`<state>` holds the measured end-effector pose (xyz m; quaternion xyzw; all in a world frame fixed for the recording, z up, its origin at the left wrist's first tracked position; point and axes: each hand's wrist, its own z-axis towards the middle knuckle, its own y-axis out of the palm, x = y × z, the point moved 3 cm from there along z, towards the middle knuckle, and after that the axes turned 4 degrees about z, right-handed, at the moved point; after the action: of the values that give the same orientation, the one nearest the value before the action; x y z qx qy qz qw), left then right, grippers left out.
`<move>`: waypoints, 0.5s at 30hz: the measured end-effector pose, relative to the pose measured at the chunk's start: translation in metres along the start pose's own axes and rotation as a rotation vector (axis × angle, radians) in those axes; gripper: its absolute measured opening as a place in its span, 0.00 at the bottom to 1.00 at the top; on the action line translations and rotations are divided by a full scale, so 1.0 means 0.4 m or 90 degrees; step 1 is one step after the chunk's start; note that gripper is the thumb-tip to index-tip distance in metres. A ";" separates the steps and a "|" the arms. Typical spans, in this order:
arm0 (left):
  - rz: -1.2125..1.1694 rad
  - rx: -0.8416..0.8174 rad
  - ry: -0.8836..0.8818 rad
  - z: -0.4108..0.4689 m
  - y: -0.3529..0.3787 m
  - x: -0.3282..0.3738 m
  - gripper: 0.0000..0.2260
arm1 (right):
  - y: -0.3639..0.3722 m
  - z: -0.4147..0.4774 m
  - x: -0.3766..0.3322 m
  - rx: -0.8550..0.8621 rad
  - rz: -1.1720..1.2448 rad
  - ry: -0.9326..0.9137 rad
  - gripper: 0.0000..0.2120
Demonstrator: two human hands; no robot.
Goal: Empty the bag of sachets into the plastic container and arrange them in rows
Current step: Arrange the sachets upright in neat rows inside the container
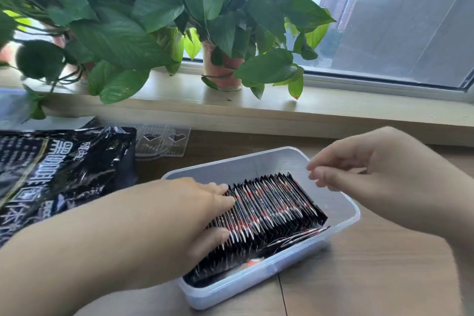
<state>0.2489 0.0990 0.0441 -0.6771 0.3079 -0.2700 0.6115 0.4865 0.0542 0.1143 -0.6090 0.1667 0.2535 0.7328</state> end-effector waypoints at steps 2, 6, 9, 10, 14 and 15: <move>-0.039 -0.009 -0.010 -0.009 0.014 -0.013 0.27 | 0.028 -0.006 -0.005 -0.027 0.014 0.007 0.05; -0.136 -0.042 0.025 -0.022 0.004 -0.041 0.35 | 0.073 -0.013 -0.007 -0.117 -0.009 0.032 0.05; -0.125 -0.107 0.028 0.017 -0.009 -0.054 0.38 | 0.080 -0.015 -0.014 -0.182 -0.025 0.051 0.09; -0.118 -0.121 0.029 0.042 -0.008 -0.056 0.36 | 0.083 -0.017 -0.017 -0.198 -0.011 0.055 0.12; -0.167 0.042 -0.048 0.032 -0.017 -0.073 0.22 | 0.112 -0.018 -0.021 -0.254 0.024 0.050 0.13; -0.145 0.146 -0.090 0.020 -0.044 -0.079 0.18 | 0.119 -0.015 -0.019 -0.254 0.017 0.042 0.13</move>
<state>0.2355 0.1290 0.0610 -0.6506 0.1527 -0.3225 0.6704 0.4535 0.0531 0.0789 -0.7477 0.1449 0.2711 0.5886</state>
